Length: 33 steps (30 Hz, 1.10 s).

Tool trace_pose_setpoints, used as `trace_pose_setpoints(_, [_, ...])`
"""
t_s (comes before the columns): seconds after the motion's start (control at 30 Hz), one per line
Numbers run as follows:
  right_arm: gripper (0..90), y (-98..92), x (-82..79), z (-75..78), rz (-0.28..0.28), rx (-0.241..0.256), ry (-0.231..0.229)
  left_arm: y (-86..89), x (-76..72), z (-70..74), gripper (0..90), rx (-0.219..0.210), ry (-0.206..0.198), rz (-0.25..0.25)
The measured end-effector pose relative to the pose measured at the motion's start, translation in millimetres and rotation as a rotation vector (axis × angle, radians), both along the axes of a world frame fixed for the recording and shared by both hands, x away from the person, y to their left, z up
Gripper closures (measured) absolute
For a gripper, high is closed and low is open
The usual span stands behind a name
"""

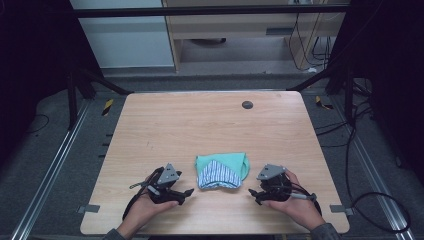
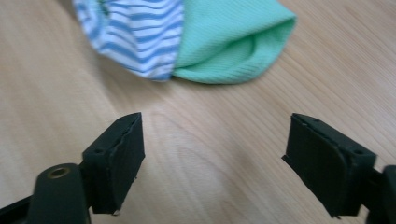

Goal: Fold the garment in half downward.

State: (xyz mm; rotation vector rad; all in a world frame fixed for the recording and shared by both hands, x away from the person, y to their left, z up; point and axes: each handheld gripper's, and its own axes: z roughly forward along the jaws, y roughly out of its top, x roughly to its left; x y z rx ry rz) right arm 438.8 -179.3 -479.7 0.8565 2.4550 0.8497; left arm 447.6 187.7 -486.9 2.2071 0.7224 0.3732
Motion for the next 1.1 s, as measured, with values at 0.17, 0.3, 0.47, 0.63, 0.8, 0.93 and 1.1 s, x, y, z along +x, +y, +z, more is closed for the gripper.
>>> trace_pose_setpoints(0.17, [8.7, -10.2, 15.2, -6.5, -0.115, 0.026, 0.056, 8.2, 7.2, 0.8, 10.9, -0.015, 0.026, 0.065])
trace_pose_setpoints(0.3, [6.6, -20.1, 29.1, -7.7, -0.202, 0.092, 0.062, 16.0, 16.5, 1.3, 8.1, -0.018, 0.025, 0.098])
trace_pose_setpoints(0.47, [7.2, -29.6, 45.4, -11.7, -0.273, 0.136, 0.078, 28.1, 33.4, 1.0, 5.5, -0.022, 0.043, 0.149])
trace_pose_setpoints(0.63, [6.7, -36.3, 62.6, -15.0, -0.343, 0.151, 0.086, 41.1, 54.6, 0.7, 5.5, 0.006, 0.057, 0.2])
trace_pose_setpoints(0.8, [6.4, -40.6, 77.8, -12.7, -0.401, 0.162, 0.088, 51.2, 72.7, -1.6, 5.9, 0.01, 0.08, 0.246])
trace_pose_setpoints(0.93, [6.5, -41.5, 88.3, -11.2, -0.419, 0.15, 0.079, 56.1, 84.1, -0.3, 5.9, 0.048, 0.048, 0.284])
trace_pose_setpoints(1.1, [8.5, -44.2, 100.4, -15.2, -0.451, 0.158, 0.075, 59.1, 97.1, -1.7, 6.0, 0.076, 0.028, 0.314])
